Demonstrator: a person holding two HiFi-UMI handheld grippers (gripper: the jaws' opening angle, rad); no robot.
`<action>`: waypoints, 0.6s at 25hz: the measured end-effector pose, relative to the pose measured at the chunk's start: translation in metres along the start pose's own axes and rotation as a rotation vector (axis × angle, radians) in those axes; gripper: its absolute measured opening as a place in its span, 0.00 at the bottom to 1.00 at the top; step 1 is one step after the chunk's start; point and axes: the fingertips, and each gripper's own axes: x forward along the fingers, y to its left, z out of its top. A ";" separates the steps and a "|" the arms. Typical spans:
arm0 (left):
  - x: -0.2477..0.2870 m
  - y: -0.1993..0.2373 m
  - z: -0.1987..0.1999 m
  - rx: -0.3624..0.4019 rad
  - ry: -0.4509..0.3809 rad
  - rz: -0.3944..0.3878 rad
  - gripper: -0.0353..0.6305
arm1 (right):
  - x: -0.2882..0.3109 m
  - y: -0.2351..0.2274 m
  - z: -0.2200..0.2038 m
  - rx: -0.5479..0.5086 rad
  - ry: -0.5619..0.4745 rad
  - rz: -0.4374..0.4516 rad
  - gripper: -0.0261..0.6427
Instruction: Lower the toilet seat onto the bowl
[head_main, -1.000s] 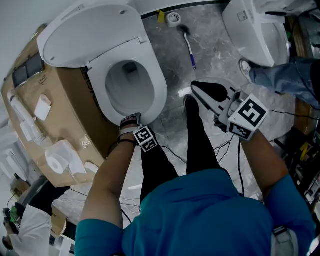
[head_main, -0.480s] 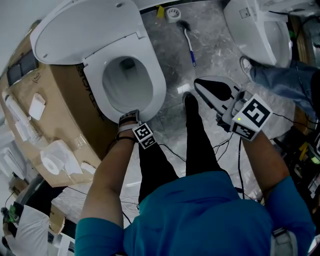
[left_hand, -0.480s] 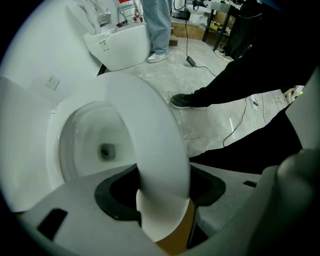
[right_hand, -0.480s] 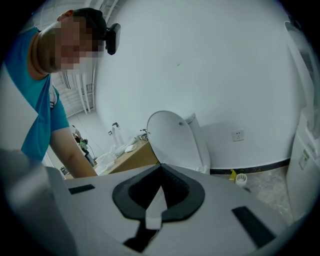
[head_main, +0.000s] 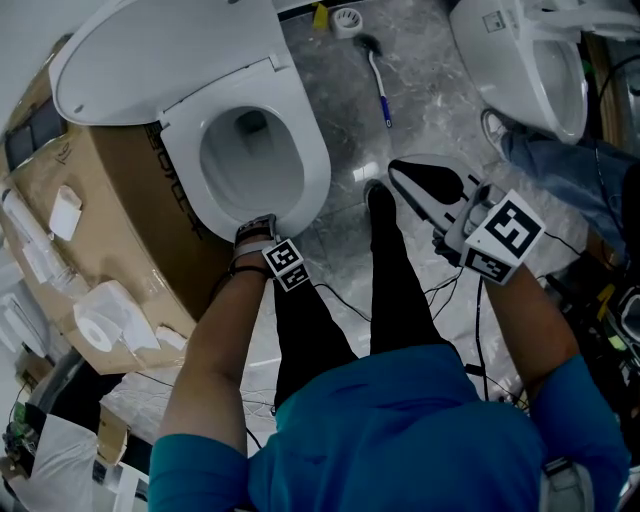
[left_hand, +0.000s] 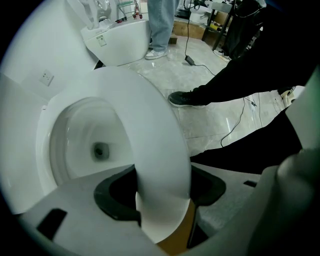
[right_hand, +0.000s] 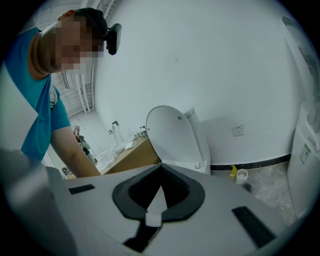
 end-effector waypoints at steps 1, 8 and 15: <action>0.002 0.000 0.000 -0.001 0.004 -0.001 0.44 | 0.000 -0.001 -0.001 0.002 0.001 0.000 0.02; 0.015 0.000 0.000 -0.001 0.023 -0.009 0.44 | 0.002 -0.003 -0.012 0.007 0.007 0.004 0.02; 0.025 0.000 -0.002 0.000 0.046 -0.015 0.44 | 0.001 -0.003 -0.021 0.012 0.010 0.002 0.02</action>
